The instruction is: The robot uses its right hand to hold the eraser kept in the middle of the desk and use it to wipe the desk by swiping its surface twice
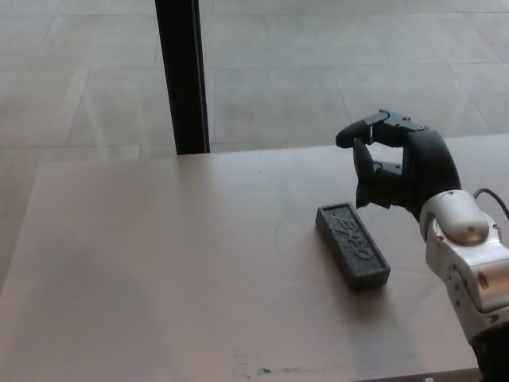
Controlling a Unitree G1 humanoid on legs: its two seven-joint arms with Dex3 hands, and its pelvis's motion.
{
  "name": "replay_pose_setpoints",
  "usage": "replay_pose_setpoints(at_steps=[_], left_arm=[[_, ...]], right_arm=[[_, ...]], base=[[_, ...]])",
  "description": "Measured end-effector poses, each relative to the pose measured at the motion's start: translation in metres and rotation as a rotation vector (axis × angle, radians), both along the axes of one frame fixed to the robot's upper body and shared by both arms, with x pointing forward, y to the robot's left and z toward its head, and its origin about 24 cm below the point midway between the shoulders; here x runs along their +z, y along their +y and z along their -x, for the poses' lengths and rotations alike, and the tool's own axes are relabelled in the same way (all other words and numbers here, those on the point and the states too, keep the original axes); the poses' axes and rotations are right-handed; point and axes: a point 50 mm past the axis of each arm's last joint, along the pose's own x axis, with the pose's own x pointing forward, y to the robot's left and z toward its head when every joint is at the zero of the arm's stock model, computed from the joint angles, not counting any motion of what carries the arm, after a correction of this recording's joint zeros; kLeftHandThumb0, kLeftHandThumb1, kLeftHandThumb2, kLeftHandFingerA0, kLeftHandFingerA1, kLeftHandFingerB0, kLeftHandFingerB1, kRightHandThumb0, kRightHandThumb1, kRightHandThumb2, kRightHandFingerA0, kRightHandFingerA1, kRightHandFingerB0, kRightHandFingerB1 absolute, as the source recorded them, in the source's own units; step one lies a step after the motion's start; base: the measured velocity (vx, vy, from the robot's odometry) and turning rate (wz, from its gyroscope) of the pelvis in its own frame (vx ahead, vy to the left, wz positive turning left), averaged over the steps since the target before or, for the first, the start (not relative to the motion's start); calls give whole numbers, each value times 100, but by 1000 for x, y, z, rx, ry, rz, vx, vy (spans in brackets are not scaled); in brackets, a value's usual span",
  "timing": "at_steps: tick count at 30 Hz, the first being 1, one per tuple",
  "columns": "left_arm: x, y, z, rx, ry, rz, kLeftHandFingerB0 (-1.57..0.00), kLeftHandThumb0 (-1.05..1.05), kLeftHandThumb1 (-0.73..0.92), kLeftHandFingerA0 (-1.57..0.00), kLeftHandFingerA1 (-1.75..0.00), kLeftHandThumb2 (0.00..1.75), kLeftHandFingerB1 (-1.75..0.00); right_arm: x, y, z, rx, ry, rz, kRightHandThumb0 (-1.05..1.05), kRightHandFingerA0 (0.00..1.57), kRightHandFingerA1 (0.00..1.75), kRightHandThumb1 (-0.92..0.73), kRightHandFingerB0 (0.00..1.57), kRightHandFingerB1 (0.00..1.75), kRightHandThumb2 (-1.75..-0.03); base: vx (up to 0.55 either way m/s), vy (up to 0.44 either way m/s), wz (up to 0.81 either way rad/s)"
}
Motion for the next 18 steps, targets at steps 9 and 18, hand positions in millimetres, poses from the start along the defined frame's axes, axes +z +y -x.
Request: replay_pose_setpoints(at_steps=[9, 18], left_arm=[[4, 0, -7, -14, -15, -24, -43, -50, 76, -65, -67, 62, -51], [1, -2, -10, -16, -7, -16, -40, -51, 78, -61, -64, 62, -49]], right_arm=[[-26, 5, 6, -1, 71, 21, -30, 94, 175, -61, 74, 159, -104], [-46, 15, 12, 12, 119, 36, -29, 95, 175, -68, 75, 157, -95]], base=[[0, 0, 0], [0, 0, 0]])
